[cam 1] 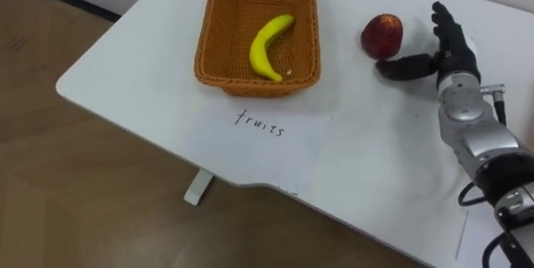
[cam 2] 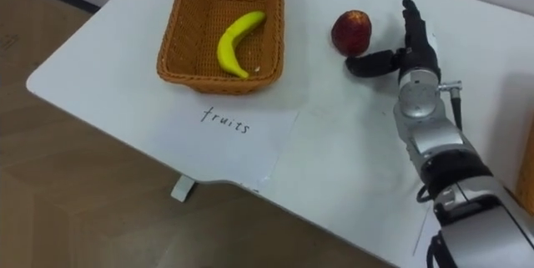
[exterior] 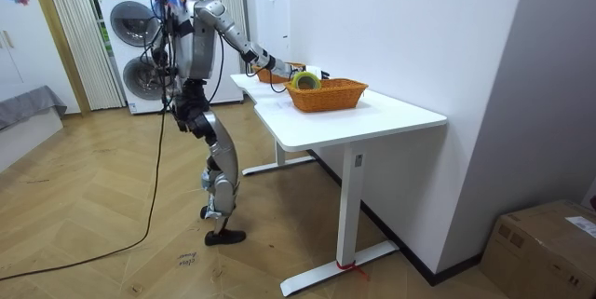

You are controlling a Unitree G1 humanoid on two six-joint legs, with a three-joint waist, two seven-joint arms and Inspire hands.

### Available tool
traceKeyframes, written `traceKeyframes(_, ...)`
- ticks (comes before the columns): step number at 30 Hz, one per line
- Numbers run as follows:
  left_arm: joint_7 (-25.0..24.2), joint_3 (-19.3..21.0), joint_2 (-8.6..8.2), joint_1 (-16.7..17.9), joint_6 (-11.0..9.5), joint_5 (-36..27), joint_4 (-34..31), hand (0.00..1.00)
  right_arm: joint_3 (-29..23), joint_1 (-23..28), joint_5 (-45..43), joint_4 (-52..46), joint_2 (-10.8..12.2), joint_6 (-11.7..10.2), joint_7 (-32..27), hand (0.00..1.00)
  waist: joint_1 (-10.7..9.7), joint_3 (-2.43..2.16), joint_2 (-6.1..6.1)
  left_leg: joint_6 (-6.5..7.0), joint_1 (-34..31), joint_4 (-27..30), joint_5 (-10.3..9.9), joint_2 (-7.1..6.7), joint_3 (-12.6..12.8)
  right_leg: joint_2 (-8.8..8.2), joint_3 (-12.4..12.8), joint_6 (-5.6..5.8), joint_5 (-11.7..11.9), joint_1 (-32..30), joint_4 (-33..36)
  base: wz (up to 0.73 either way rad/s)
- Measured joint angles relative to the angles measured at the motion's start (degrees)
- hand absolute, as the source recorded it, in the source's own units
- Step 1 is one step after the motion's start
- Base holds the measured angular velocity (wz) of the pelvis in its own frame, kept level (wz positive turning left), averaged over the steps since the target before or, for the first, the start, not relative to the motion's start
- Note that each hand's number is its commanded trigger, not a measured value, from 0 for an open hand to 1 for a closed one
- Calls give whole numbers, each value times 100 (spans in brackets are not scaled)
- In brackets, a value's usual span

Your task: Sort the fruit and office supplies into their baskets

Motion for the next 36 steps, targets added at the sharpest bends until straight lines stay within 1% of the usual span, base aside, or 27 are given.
traceKeyframes(1, 5, -1, -40, -10, 6, -29, 12, 0, 92, -59, -1, 5, 1, 5, 40, 0, 1, 3, -3, 0, -4, -5, 0, 20, 52, 1, 20, -15, 8, -25, 5, -18)
traceKeyframes(4, 5, -58, -111, -67, 16, -74, 25, 0, 139, -83, -4, 5, -3, 6, 110, 0, -2, 16, -25, -4, -15, -13, 0, 40, 73, 7, 46, -25, 7, -45, 2, -5)
traceKeyframes(7, 5, -236, -129, -192, 16, -83, 33, 0, 153, -152, 12, 4, -18, 4, 159, 0, -10, 26, -44, -19, -100, 11, 9, 50, 72, 8, 43, -45, 9, -141, 37, 0)
traceKeyframes(12, 11, -336, -160, -378, 11, -82, 179, 0, 152, -297, -11, 4, -33, 7, 253, 0, -16, 42, -39, -40, -235, 65, 23, 63, 65, 9, 48, -84, 18, -289, 88, -1)
traceKeyframes(22, 7, -336, -160, -556, 8, -81, 351, 0, 156, -358, 15, 4, -91, -69, 459, 0, -7, 43, -40, -58, -308, 64, 34, 81, 72, 14, 52, -113, 28, -388, 96, 0)
traceKeyframes(36, 8, -335, -161, -559, 9, -81, 350, 0, 162, -358, 16, 0, -182, -88, 590, 0, 10, 48, -31, -58, -318, 67, 34, 82, 65, 38, 39, -113, 29, -382, 79, 0)
